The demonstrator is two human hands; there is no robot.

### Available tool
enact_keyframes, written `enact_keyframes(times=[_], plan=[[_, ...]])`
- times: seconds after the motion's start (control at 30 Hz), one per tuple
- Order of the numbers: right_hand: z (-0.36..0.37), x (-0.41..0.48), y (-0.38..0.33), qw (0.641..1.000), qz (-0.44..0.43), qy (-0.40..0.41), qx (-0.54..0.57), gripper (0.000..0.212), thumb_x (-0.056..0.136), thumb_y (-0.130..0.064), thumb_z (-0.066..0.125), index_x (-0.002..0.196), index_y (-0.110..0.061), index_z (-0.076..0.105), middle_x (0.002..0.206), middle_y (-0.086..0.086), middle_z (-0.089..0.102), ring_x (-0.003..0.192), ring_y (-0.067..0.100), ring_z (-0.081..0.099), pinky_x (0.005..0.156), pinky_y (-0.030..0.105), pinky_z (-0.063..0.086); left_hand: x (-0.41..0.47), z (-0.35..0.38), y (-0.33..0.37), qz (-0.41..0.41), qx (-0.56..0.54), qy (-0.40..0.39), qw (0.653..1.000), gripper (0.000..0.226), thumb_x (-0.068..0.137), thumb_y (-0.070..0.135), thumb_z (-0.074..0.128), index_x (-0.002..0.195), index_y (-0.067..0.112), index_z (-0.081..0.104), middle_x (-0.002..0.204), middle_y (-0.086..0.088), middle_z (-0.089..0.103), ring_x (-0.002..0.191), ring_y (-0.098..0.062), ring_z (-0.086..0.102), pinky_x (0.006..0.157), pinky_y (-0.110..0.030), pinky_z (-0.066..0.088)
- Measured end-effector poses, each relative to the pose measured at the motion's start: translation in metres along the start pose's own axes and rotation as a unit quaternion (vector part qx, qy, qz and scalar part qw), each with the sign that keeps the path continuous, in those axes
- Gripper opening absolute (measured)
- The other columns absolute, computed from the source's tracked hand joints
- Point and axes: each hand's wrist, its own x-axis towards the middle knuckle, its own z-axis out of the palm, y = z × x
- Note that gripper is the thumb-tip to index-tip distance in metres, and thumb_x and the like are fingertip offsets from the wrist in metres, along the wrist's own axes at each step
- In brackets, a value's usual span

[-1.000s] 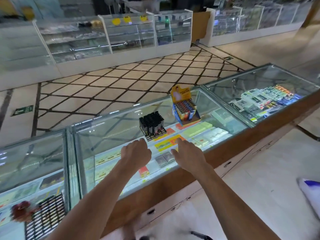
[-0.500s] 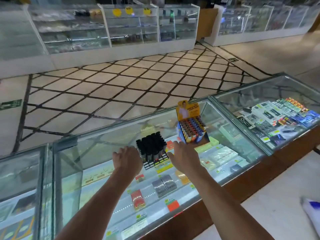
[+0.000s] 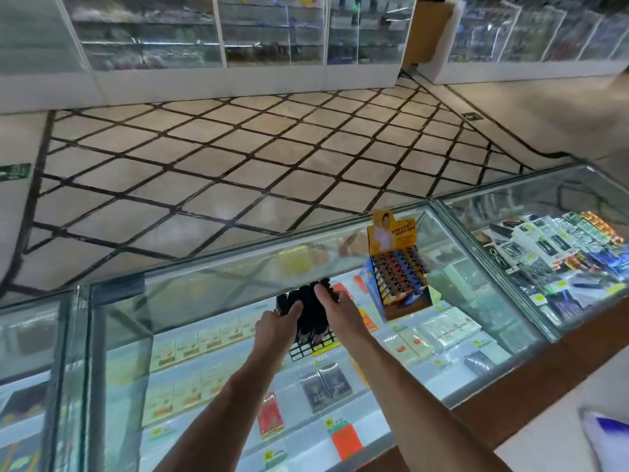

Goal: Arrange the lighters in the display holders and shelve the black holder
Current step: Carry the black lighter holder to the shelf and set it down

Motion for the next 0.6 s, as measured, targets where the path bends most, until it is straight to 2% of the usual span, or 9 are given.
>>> enact_keyframes(times=[0.07,0.13,0.23,0.33,0.4,0.43,0.47,0.53,0.6], plan=[[-0.002,0.004,0.003,1.000,0.012,-0.008,0.026,0.074,0.079,-0.081,0.063,0.117,-0.018,0.064,0.110,0.006,0.072,0.098,0.023,0.071,0.085,0.044,0.060,0.006,0.004,-0.001,-0.027,-0.016,-0.001,0.999,0.074,0.086,0.068,0.066,0.106,-0.004,0.066,0.118,-0.024,0.066,0.088,-0.034,0.067,0.066,-0.034,0.043],[-0.006,0.003,0.004,0.999,0.017,-0.008,0.032,0.063,0.081,-0.074,0.068,0.116,-0.022,0.068,0.111,0.002,0.073,0.100,0.021,0.071,0.089,0.043,0.058,0.005,0.005,0.001,-0.032,-0.023,-0.008,0.999,0.078,0.085,0.070,0.066,0.110,-0.004,0.067,0.124,-0.025,0.066,0.090,-0.036,0.067,0.066,-0.033,0.043],[-0.019,-0.005,0.002,0.996,0.010,0.004,0.091,0.043,0.091,-0.055,0.074,0.115,-0.020,0.073,0.110,-0.004,0.074,0.103,0.015,0.067,0.080,0.028,0.051,0.008,0.004,0.000,-0.015,-0.063,-0.021,0.998,0.067,0.086,0.067,0.070,0.100,0.001,0.072,0.092,-0.014,0.070,0.075,-0.026,0.060,0.070,-0.034,0.044],[-0.033,-0.013,-0.005,0.989,0.017,-0.010,0.147,0.039,0.091,-0.049,0.077,0.112,-0.018,0.071,0.112,-0.010,0.069,0.106,0.009,0.061,0.084,0.034,0.043,-0.001,-0.003,0.010,0.038,-0.084,-0.021,0.996,0.061,0.082,0.068,0.074,0.099,0.009,0.073,0.079,-0.011,0.068,0.068,-0.026,0.064,0.059,-0.029,0.041],[-0.039,-0.014,-0.007,0.982,0.034,-0.029,0.183,0.050,0.088,-0.051,0.080,0.125,-0.019,0.065,0.127,-0.007,0.063,0.116,0.009,0.057,0.101,0.040,0.039,-0.003,-0.007,0.020,0.051,-0.108,-0.025,0.992,0.076,0.071,0.078,0.076,0.106,0.010,0.070,0.079,-0.015,0.066,0.079,-0.039,0.070,0.055,-0.028,0.038],[-0.042,-0.015,-0.011,0.977,0.047,-0.034,0.204,0.073,0.082,-0.056,0.083,0.139,-0.018,0.060,0.136,-0.005,0.057,0.129,0.016,0.054,0.109,0.042,0.038,-0.005,-0.009,0.028,0.058,-0.117,-0.036,0.991,0.077,0.070,0.077,0.077,0.105,0.009,0.071,0.074,-0.011,0.062,0.111,-0.022,0.050,0.057,-0.029,0.038],[-0.045,-0.020,-0.018,0.973,0.053,-0.034,0.224,0.097,0.070,-0.064,0.088,0.148,-0.018,0.054,0.145,-0.004,0.055,0.138,0.022,0.050,0.116,0.043,0.037,-0.008,-0.010,0.038,0.059,-0.113,-0.052,0.991,0.075,0.073,0.074,0.077,0.103,0.005,0.073,0.070,-0.007,0.059,0.067,-0.014,0.043,0.061,-0.031,0.038],[-0.054,-0.019,-0.022,0.965,0.059,-0.045,0.252,0.115,0.047,-0.073,0.095,0.144,-0.021,0.061,0.143,0.001,0.064,0.133,0.026,0.058,0.118,0.048,0.043,-0.013,-0.012,0.057,0.054,-0.091,-0.071,0.992,0.073,0.074,0.068,0.079,0.092,-0.002,0.074,0.067,-0.005,0.056,0.064,-0.023,0.053,0.066,-0.034,0.037],[-0.070,-0.027,-0.028,0.954,0.066,-0.062,0.287,0.077,0.065,-0.060,0.093,0.128,-0.020,0.073,0.125,0.007,0.076,0.120,0.028,0.069,0.113,0.050,0.049,-0.023,-0.010,0.077,0.053,-0.072,-0.078,0.993,0.074,0.062,0.074,0.083,0.084,0.004,0.072,0.068,-0.007,0.056,0.065,-0.021,0.052,0.065,-0.034,0.037]])
